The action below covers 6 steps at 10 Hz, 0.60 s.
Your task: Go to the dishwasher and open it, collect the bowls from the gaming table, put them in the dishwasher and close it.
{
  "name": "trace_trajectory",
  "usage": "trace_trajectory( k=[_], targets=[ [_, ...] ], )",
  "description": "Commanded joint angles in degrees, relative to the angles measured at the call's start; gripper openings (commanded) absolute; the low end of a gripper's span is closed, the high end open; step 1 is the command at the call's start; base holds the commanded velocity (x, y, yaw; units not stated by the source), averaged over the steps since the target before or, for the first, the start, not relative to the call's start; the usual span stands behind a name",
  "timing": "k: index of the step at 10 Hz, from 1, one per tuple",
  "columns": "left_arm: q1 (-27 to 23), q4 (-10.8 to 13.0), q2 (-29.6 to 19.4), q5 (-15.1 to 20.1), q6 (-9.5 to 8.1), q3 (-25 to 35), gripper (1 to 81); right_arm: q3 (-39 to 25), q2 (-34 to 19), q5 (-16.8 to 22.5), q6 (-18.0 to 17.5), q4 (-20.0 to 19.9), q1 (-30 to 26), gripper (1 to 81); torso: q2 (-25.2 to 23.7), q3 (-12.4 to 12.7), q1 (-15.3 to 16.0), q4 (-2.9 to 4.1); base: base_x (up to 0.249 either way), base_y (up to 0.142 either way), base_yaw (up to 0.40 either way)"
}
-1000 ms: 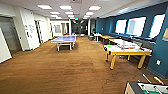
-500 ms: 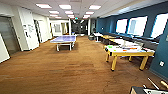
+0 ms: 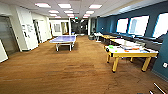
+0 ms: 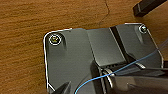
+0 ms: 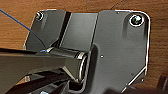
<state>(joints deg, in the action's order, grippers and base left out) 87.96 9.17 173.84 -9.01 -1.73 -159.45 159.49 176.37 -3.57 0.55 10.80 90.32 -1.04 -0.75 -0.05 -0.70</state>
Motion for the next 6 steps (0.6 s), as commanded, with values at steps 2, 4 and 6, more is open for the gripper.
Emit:
trace_trajectory(
  k=[2,4,6],
  targets=[
    [-2.9,-0.2,-0.2,2.4,-0.11,-0.2,81.1,-0.2,0.2,2.6,0.1,0.0,-2.5,81.1,0.0,0.0,0.1,0.0,0.186,0.0,0.0],
    [-2.9,-0.2,-0.1,2.4,-0.11,-0.2,81.1,0.0,0.2,2.6,0.1,0.0,-2.5,81.1,0.0,0.0,0.1,0.0,0.185,0.0,0.0],
    [-2.9,-0.2,-0.1,2.4,-0.11,-0.2,81.1,0.1,0.2,2.6,0.1,0.0,-2.6,81.1,0.0,0.0,0.1,0.0,0.185,0.0,0.0]
  ],
)
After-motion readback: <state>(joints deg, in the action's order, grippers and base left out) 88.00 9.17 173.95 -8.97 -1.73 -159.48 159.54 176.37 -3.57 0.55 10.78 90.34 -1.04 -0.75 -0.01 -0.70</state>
